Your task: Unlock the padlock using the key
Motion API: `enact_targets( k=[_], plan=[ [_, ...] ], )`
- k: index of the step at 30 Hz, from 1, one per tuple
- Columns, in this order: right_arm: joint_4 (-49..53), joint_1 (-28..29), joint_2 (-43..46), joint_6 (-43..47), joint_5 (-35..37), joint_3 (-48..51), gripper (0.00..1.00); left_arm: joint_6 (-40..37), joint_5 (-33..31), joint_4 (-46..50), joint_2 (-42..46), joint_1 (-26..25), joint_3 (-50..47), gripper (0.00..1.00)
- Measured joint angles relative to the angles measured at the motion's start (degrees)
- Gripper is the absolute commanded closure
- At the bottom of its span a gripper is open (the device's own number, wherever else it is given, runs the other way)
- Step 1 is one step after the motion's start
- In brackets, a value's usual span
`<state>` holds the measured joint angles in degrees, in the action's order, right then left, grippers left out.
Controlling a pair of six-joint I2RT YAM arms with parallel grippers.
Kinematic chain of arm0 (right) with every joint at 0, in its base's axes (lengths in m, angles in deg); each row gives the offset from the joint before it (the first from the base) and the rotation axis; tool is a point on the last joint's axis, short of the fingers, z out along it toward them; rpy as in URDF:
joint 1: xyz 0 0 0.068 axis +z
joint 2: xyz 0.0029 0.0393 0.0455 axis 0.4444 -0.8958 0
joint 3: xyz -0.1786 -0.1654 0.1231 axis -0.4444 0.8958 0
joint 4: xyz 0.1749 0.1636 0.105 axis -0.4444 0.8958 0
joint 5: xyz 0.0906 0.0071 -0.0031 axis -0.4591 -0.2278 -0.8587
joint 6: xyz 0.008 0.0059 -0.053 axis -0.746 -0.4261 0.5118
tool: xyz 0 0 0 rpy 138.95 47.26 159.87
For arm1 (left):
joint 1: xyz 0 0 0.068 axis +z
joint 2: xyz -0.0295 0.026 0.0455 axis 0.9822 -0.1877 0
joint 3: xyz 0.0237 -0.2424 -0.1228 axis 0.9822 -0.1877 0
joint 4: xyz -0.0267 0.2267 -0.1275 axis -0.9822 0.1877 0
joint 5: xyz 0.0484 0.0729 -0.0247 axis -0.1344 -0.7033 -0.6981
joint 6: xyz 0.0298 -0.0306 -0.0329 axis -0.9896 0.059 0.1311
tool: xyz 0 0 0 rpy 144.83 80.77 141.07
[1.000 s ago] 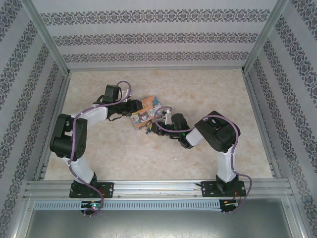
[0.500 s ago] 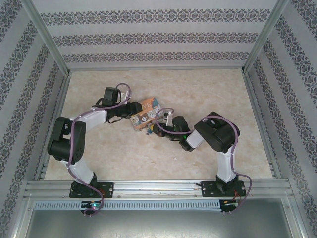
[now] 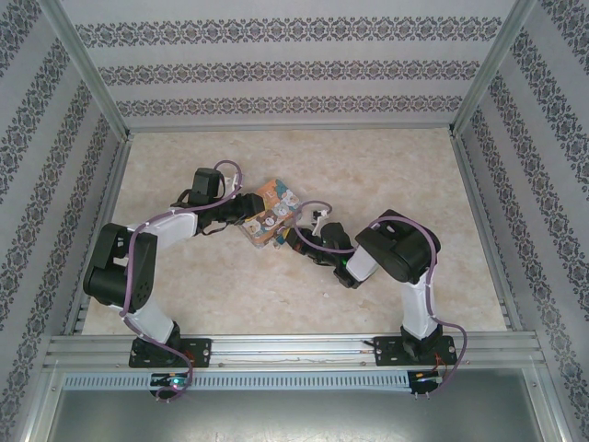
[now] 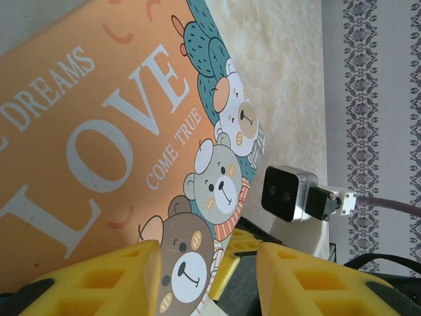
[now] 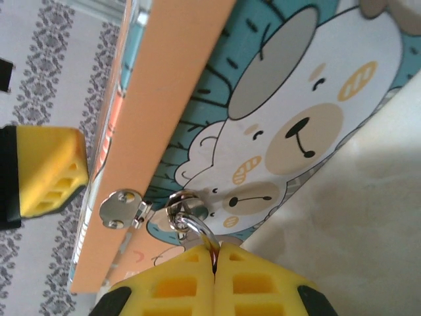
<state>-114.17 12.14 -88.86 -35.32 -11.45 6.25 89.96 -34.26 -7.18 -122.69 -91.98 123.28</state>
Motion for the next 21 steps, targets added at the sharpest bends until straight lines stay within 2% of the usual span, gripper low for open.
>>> enact_targets(
  k=[11, 21],
  plan=[
    [-1.1, -0.5, -0.1, -2.4, 2.2, 0.0, 1.00, 0.2, 0.0, -0.2, 0.0, 0.0, 0.0, 0.57],
    [-2.1, -4.0, 3.3, -1.2, 4.6, 3.1, 1.00, 0.4, 0.3, 0.9, -0.2, 0.0, 0.9, 0.57]
  ],
)
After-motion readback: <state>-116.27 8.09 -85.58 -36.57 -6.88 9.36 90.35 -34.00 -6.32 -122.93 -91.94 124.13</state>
